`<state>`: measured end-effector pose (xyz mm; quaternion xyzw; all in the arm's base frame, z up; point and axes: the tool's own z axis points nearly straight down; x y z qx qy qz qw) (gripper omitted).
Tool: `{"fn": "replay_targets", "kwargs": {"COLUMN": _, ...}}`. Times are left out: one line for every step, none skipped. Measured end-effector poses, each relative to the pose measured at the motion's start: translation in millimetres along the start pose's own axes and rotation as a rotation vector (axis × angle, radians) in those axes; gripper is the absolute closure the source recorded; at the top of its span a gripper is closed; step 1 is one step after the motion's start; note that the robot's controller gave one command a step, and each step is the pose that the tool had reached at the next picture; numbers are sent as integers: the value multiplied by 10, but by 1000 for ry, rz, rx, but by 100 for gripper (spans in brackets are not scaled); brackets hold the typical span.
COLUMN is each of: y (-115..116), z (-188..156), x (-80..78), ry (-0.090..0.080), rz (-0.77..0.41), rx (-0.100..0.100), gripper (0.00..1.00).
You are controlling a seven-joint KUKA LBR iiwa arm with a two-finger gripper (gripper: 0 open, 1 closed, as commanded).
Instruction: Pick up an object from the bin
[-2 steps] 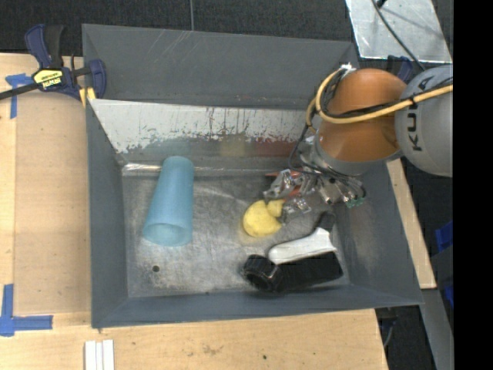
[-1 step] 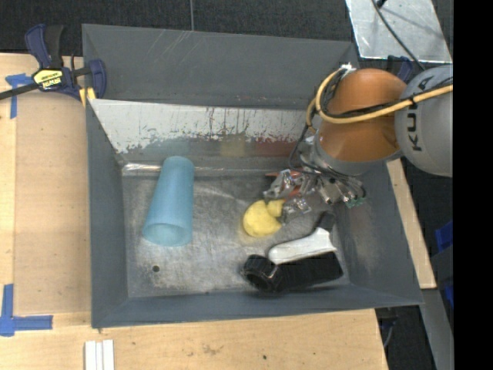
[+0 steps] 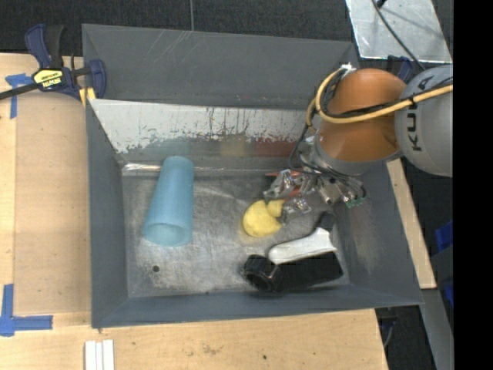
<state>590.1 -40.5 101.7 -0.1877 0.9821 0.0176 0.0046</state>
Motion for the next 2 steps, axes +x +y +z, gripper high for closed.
{"fn": "replay_targets", "kwargs": {"y": 0, "z": 0, "x": 0, "ry": 0, "rz": 0, "rx": 0, "gripper": 100}}
{"fn": "replay_targets", "kwargs": {"y": 0, "z": 0, "x": 0, "ry": 0, "rz": 1, "rx": 0, "gripper": 100}}
